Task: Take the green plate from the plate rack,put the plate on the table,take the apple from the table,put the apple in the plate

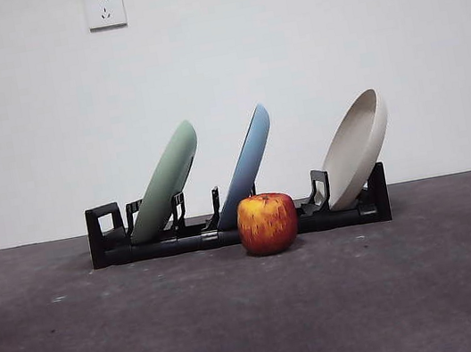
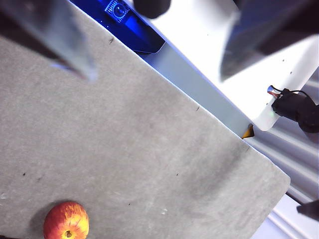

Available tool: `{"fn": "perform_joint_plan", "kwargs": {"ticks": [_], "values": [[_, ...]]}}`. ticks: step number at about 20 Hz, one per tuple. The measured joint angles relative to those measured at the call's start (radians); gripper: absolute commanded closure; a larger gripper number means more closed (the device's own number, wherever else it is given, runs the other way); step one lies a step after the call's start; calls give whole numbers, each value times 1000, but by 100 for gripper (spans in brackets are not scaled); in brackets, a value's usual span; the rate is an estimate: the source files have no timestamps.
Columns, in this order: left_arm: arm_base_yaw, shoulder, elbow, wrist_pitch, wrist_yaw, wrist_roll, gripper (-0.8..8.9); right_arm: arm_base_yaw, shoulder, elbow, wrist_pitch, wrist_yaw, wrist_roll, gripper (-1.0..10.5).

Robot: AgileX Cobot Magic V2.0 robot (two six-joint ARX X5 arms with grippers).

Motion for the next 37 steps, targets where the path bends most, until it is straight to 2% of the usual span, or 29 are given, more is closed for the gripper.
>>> {"fn": "perform_joint_plan", "kwargs": {"ticks": [5, 9, 13, 20, 28, 33, 37], "values": [[0, 36, 0, 133, -8, -57, 185, 0, 0, 0, 0, 1, 7, 285], [-40, 144, 0, 358, -19, -151, 185, 0, 0, 0, 0, 1, 7, 285], [-134, 328, 62, 497, -142, -185, 185, 0, 0, 0, 0, 1, 8, 285], [-259, 742, 347, 597, -365, -142, 186, 0, 0, 0, 0, 1, 14, 285], [-329, 1159, 694, 633, -495, -81, 186, 0, 0, 0, 0, 1, 14, 285], [-334, 1297, 752, 736, -544, -75, 186, 0, 0, 0, -1, 1, 14, 286], [-334, 1357, 752, 790, -547, -68, 187, 0, 0, 0, 0, 2, 14, 286]]}}
